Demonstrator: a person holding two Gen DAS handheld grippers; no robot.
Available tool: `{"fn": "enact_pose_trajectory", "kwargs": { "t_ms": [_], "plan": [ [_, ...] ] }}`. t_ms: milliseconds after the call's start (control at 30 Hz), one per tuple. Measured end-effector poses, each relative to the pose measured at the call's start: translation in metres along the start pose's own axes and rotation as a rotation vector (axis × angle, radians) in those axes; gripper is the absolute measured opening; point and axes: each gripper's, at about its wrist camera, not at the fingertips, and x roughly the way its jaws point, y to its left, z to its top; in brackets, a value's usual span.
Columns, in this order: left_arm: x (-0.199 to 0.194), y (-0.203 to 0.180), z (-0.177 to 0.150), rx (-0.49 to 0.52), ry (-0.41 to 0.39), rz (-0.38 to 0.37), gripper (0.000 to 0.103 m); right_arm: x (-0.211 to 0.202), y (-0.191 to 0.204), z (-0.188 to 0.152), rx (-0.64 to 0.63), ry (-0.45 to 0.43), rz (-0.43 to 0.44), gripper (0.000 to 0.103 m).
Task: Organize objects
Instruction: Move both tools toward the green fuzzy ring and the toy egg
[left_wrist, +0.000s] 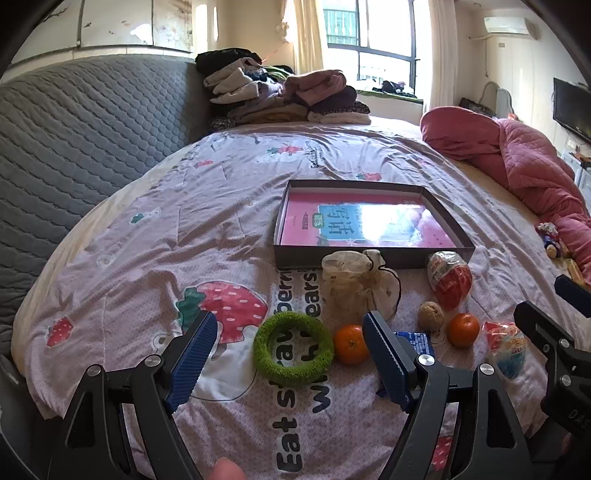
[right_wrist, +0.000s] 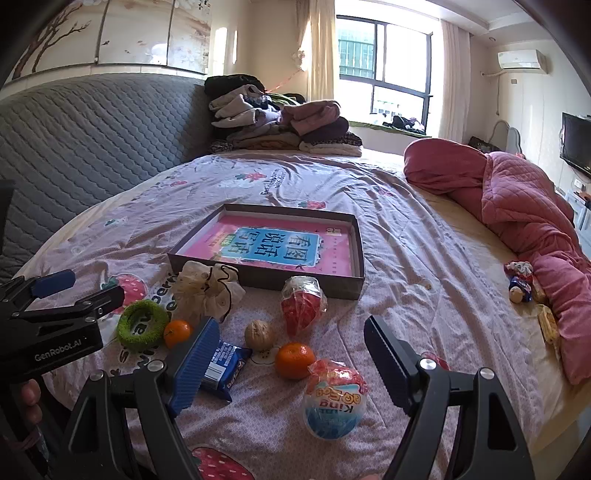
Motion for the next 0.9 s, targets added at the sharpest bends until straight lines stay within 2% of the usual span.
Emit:
{"fn": "enact_pose_trajectory", "kwargs": {
  "t_ms": [900],
  "plan": [
    [-0.013,0.000,0.002,-0.009,-0.028,-0.023,0.082,-0.012,0.000,0.003,0.014,-0.023,0.032,0.080]
  ]
}}
